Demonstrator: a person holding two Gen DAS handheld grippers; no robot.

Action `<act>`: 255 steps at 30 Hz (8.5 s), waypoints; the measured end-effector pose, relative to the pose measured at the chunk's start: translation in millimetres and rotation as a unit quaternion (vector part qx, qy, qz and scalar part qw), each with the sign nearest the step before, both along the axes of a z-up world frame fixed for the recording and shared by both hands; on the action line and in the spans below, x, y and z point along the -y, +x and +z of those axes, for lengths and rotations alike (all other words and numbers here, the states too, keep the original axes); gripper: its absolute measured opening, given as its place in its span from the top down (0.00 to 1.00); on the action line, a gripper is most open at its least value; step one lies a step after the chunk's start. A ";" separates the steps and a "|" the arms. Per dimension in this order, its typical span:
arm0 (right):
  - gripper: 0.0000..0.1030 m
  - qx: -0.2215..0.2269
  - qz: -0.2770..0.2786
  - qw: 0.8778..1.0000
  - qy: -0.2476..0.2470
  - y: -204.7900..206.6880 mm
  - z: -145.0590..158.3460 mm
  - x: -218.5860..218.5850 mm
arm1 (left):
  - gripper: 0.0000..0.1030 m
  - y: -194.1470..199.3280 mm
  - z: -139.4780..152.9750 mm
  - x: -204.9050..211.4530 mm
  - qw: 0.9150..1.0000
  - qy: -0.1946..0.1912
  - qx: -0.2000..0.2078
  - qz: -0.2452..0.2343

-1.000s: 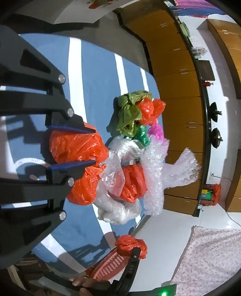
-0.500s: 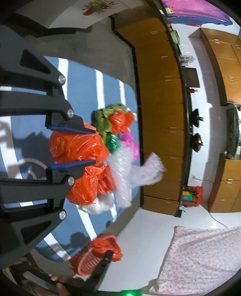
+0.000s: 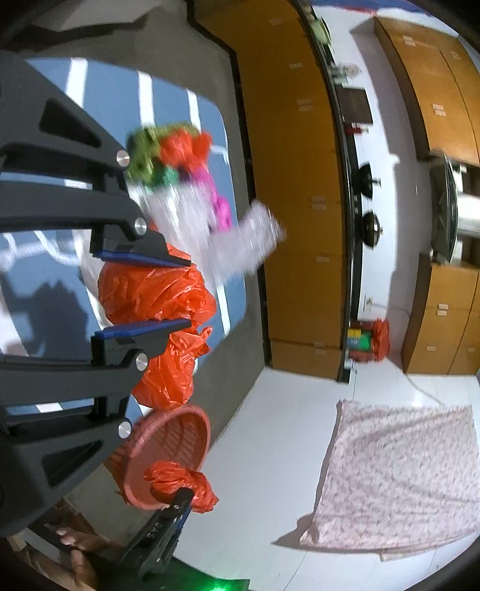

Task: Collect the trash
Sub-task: 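Grasp the orange bag with the left tool while the right tool carries its bag toward the red basket, then open both tools over the red basket to drop the orange bags, then grasp clear plastic bags with the right tool while the left tool grasps another, then carry both clear bags to the red basket and open both tools, then grasp the bubble wrap with the right tool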

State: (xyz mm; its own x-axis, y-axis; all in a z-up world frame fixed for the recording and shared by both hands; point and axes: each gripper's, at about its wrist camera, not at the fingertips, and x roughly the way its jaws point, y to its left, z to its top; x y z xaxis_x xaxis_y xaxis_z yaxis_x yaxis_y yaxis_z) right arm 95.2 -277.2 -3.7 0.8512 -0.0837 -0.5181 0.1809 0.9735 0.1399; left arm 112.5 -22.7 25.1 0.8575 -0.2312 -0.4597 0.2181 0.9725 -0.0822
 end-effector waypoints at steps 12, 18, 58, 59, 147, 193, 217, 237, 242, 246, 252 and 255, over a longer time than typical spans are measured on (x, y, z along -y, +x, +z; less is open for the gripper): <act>0.81 0.008 -0.072 0.997 0.009 9.0 0.0 64.3 | 0.74 80.6 -11.3 125.2 0.996 -0.016 -0.024 -0.089; 0.81 0.008 -0.094 0.995 0.029 22.4 -13.1 89.7 | 0.74 106.7 -25.9 180.8 0.990 -0.003 -0.036 -0.136; 0.08 0.029 -0.100 0.994 -0.031 7.2 -18.7 62.8 | 0.14 65.4 -44.9 125.0 0.998 0.020 -0.023 -0.057; 0.08 0.028 -0.095 0.995 -0.033 8.2 -18.0 58.8 | 0.13 56.2 -42.9 113.4 0.999 0.025 -0.014 -0.045; 0.61 -0.034 0.084 0.996 0.021 34.0 -29.0 -84.8 | 0.78 24.3 -71.4 -79.5 0.985 -0.039 -0.132 0.101; 0.61 0.040 -0.132 0.988 -0.070 -10.7 -4.1 73.4 | 0.78 65.5 -31.4 186.2 0.978 -0.020 -0.085 -0.191; 0.60 0.025 -0.150 0.987 -0.043 41.5 -36.5 120.1 | 0.62 122.2 -90.6 271.4 0.963 0.001 -0.129 -0.236; 0.34 0.010 -0.122 0.992 -0.027 23.0 -41.4 91.5 | 0.28 90.6 -78.0 166.3 0.988 0.007 -0.100 -0.121; 0.34 0.016 -0.062 0.998 -0.028 28.8 -31.3 45.2 | 0.28 62.3 -62.6 107.3 0.995 0.017 -0.063 -0.071; 0.34 0.026 0.010 0.999 -0.031 37.9 -20.0 -9.0 | 0.25 40.3 -56.1 52.0 0.999 0.028 -0.037 -0.012; 0.34 0.025 0.100 0.995 -0.006 60.8 -7.3 -91.8 | 0.24 17.5 -57.5 -42.8 0.994 0.043 -0.025 0.099; 0.34 0.018 0.125 0.992 0.005 73.9 -4.2 -126.5 | 0.22 11.8 -60.3 -78.3 0.988 0.048 -0.024 0.146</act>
